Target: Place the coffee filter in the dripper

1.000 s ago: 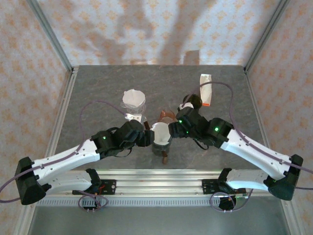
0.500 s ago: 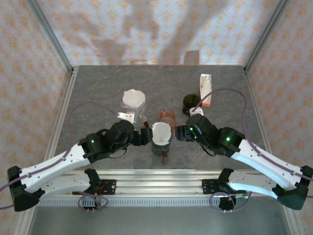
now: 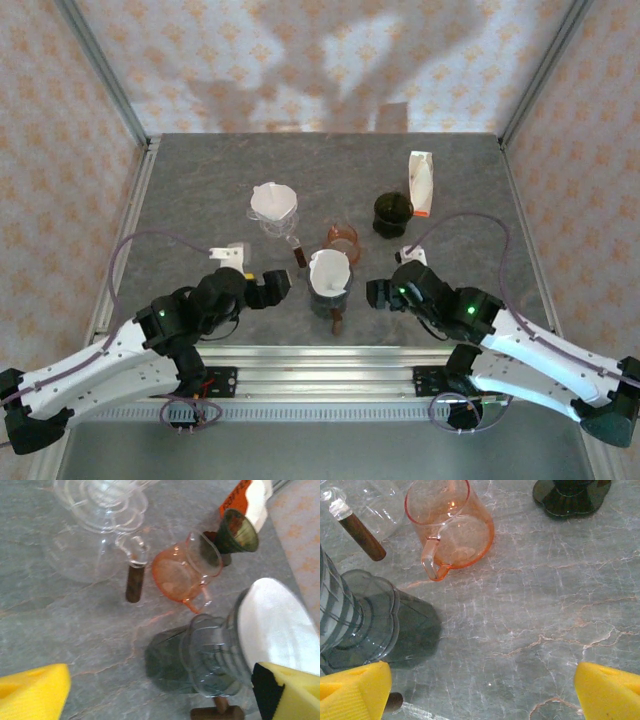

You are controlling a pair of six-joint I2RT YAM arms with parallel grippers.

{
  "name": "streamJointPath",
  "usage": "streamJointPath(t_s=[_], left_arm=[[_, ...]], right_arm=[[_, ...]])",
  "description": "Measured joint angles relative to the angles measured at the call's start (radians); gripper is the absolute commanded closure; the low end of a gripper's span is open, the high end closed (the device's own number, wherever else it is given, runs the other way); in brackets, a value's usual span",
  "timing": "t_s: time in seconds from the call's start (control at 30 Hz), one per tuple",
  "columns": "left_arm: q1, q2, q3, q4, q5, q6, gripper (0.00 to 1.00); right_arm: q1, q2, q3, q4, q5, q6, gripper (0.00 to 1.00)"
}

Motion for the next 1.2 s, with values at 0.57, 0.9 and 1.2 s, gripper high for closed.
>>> streamJointPath(t_s=[0.57,0.9,1.2], left_arm=[[0.019,-0.062,-0.116,-0.044,-0.04,-0.106,0.09],[0.03,-0.07,-0.116,-0.064,-0.04,-0.113,0.09],[0.032,-0.085,-0.116,-0.068,-0.04,-0.113,0.09]], right_arm=[[0.0,0.066,-0.249,0.243,-0.319,-0.044,0.52],[0.005,0.225,-0.278,0.438,-0.421,-0.045,0.6],[0.005,0.313,-0.28,0.576,-0.437,-0.035,0.62]])
